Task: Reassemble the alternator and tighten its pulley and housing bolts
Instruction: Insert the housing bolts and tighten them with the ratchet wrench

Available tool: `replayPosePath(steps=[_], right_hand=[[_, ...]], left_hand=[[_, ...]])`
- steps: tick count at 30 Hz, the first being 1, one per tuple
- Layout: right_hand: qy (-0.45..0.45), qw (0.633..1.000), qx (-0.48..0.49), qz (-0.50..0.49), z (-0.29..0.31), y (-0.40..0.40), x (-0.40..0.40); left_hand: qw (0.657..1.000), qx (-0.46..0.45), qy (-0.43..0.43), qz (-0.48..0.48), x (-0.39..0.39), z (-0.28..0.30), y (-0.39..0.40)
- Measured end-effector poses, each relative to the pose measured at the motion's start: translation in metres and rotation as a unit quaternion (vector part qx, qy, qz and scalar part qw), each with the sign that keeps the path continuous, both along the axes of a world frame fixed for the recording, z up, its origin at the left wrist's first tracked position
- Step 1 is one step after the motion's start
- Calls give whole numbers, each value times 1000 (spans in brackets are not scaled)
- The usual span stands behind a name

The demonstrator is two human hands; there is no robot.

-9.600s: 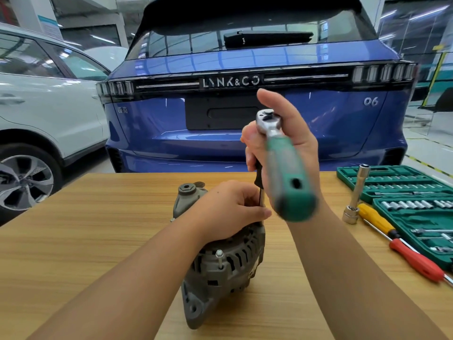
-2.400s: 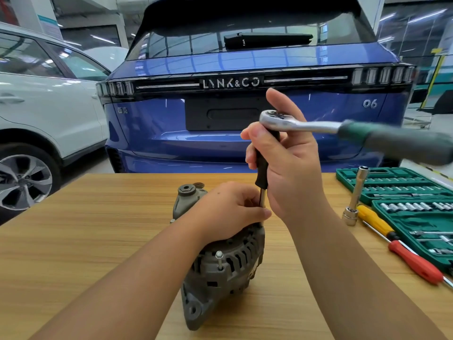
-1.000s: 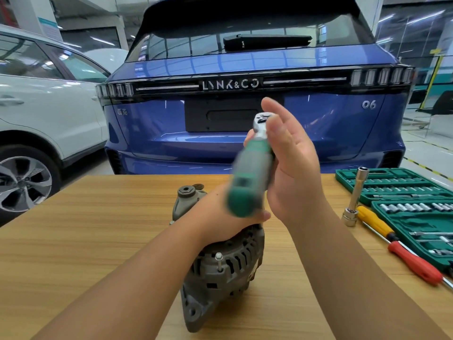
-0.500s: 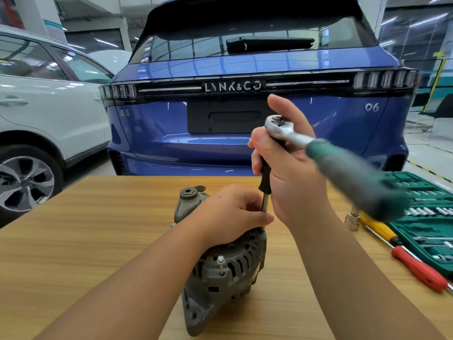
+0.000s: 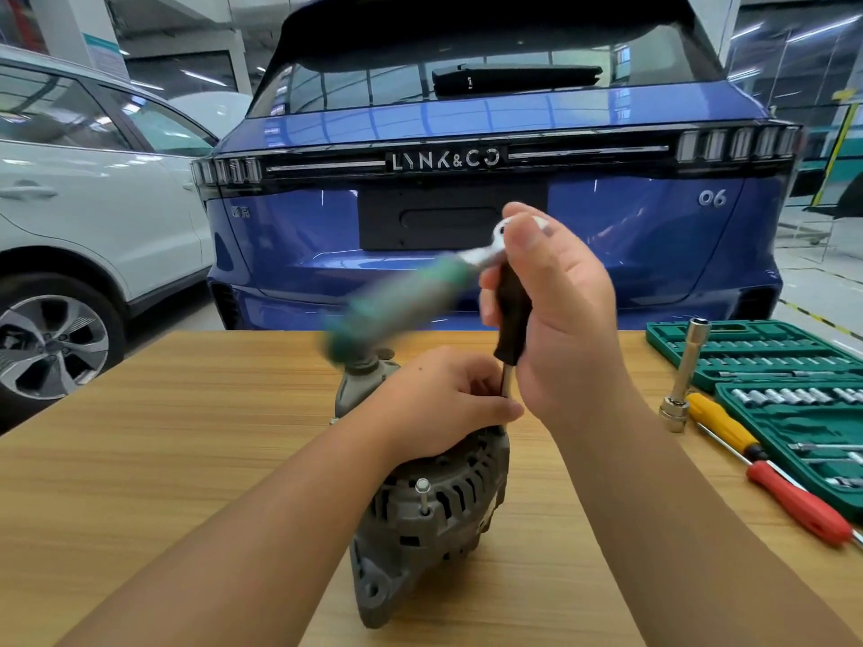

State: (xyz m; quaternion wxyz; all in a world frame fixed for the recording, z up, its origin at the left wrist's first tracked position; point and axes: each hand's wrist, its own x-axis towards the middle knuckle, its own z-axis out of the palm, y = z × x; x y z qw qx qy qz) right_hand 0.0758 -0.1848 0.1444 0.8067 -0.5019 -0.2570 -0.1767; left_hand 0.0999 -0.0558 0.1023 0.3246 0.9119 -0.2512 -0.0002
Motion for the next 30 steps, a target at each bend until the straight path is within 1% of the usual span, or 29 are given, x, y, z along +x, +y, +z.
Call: replayPosePath(steps=[2,3,5,7,8,10,12,16,19,21,25,27,28,30], right_hand=[[5,997,-7,-71,1,-3,-1],[17,996,-9,-82,2,-5,0],[35,998,-17,-45,2,-10,2],[12,1000,-18,7,2,-10,3],[-17,1000,-22,11,0,-8,3],[-73,997,-31,-15,-2,-4,4],[-92,995,-23,-17,-3,-1,5],[-81,996,-13,14,-5,1,4],[-50,994,26,90,-4,-4,4],[-39,992,33,113,-4,-6,4],[-29,998,-16,59,-2,-5,0],[-14,999,-18,28,1,-4,-3],[-6,1000,-14,4,2,-3,-4],[-4,997,-20,-77,2,-1,-6]], left_hand=[[1000,21,-2,-3,1,0,-1],[1000,20,-2,-2,1,-1,-1],[1000,16,-3,2,1,-1,-1],[1000,15,-4,13,2,0,-2],[1000,16,-5,17,2,0,-2],[1000,20,-5,17,1,0,-2],[1000,14,-5,13,1,0,-2],[1000,4,-1,10,3,-4,0],[1000,-13,2,8,4,-4,-2],[1000,-18,0,9,3,-4,-3],[1000,-20,4,15,3,-3,-1],[1000,-10,11,23,2,-2,-1],[1000,0,11,23,1,-1,-1],[1000,11,4,6,-2,1,-3]])
